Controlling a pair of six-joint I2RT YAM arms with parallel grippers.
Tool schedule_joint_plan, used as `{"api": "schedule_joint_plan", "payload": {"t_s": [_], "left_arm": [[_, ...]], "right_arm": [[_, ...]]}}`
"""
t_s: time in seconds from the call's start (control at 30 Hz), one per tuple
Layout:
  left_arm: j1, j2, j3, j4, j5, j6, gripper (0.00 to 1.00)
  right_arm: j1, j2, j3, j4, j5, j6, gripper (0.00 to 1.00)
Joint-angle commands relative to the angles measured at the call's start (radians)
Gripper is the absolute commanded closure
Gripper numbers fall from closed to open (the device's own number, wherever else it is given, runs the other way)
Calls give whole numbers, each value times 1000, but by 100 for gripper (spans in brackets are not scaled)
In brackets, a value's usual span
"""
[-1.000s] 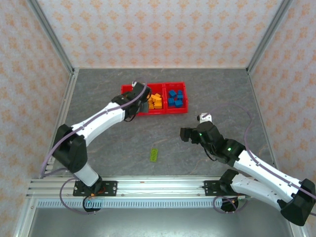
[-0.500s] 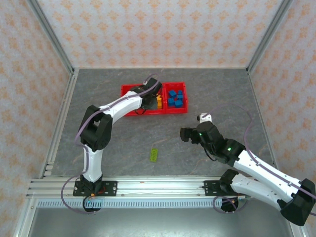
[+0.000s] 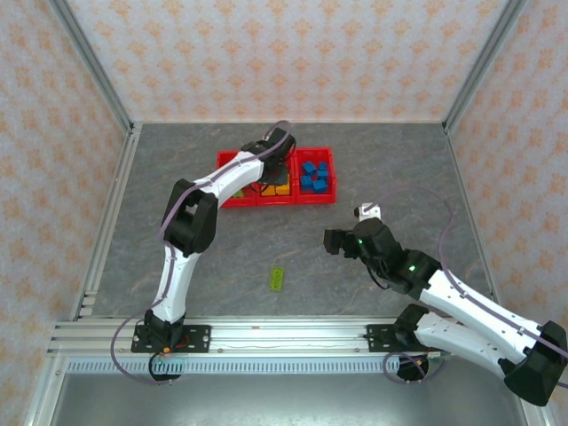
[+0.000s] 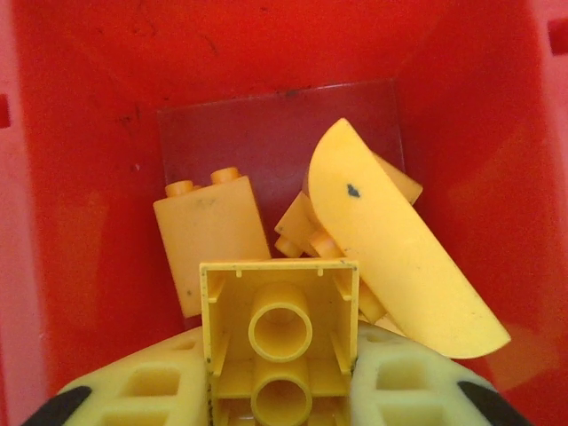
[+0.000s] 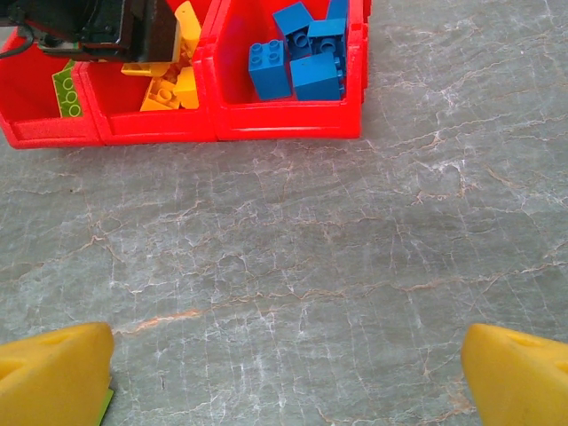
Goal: Sort the legos into containers by color
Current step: Place the lego in the container, then pick up the lego from the middle-left of the table.
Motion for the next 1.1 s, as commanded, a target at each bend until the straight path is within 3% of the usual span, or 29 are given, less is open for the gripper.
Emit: {"api": "schedule_joint_plan", "payload": {"t_s": [0.0, 0.1, 0.23, 0.43, 0.77, 0.93, 1.07], "left_arm": [[12, -2, 53, -38, -36, 3, 60], [11, -71, 26, 19, -35, 7, 39], [10, -231, -103, 147, -29, 5, 24], [-1, -458, -249, 252, -32, 3, 21], [-79, -737, -493, 272, -66, 36, 18], [-108, -876, -716, 248, -125, -78, 1], [-139, -987, -924, 263, -100, -189, 1]], "right_arm": [[5, -5, -1, -13, 33, 7, 0], [5, -2, -1, -14, 33, 8, 0], [5, 4, -1, -12, 33, 7, 0], [4, 16, -2, -9, 32, 7, 0], [2, 17, 0, -10, 33, 9, 0], [2, 12, 0, -12, 37, 9, 0], [2, 9, 1, -15, 48, 14, 0]]}}
